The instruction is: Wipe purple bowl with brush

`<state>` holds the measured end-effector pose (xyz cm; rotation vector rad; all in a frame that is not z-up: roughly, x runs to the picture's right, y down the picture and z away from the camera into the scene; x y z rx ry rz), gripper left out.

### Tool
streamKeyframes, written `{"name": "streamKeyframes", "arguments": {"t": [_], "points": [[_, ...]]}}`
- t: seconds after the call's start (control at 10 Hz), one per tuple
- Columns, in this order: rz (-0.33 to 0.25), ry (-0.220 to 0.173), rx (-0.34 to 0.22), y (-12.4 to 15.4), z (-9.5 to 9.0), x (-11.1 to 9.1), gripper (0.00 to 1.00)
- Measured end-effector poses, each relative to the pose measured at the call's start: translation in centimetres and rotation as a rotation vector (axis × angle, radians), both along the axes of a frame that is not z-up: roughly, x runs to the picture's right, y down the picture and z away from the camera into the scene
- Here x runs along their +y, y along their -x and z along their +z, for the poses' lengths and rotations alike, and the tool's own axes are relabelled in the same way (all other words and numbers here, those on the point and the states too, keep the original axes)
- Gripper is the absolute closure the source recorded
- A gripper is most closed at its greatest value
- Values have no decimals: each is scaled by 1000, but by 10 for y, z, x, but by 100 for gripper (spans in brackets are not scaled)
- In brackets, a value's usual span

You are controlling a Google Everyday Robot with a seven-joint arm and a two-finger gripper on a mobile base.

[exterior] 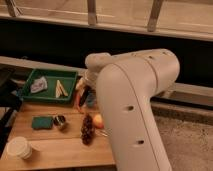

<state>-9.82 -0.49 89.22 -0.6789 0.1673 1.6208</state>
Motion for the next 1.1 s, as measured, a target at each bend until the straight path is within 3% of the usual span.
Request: {"name": "streamKeyframes", "arguments": {"t": [0.3,0.5,1.1], "points": [[3,18,-9,7,14,5,24],[0,33,-24,13,18,13,32],[-25,21,-18,16,17,19,94]]}}
